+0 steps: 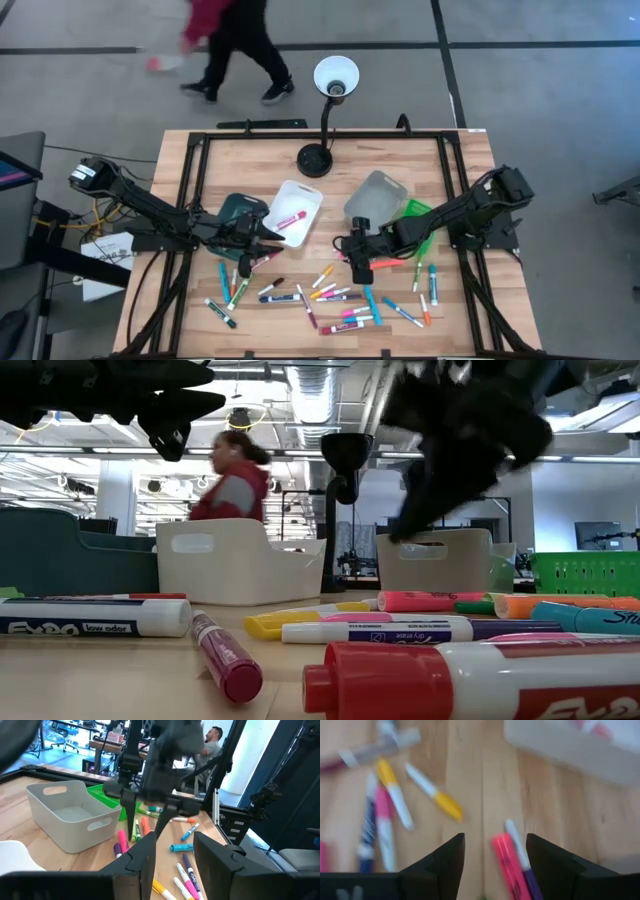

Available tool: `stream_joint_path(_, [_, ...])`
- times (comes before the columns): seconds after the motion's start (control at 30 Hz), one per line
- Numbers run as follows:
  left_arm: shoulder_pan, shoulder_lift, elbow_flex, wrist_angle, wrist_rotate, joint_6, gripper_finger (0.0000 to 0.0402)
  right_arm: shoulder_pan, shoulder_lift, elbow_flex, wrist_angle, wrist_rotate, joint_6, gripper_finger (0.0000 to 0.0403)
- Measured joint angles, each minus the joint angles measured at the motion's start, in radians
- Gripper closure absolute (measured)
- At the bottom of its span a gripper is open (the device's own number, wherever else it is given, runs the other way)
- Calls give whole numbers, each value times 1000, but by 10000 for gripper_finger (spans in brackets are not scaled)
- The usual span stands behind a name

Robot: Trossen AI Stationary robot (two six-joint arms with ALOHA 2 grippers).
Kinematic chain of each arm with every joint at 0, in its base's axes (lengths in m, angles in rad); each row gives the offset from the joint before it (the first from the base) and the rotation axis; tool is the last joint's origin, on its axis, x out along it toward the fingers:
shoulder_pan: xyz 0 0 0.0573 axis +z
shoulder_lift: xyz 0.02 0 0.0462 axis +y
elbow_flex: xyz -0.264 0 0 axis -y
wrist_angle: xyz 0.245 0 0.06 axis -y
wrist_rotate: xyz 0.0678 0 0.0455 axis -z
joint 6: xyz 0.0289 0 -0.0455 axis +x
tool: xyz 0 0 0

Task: Pick & Place Markers
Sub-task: Put the pink highlighter into the blue bin

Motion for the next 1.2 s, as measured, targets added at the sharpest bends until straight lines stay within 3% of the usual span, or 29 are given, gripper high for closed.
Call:
stream_joint_path(0.33, [0,0,0,0,0,0,274,-21,131,3,-6,9,-4,247])
stream_joint_path(0.83, [0,0,0,0,0,-1,274,-34,156,38,-46,-27,-33,345])
stream_joint_path(1.2, [0,0,0,0,0,-1,274,-31,155,282,-155,-14,-116,327])
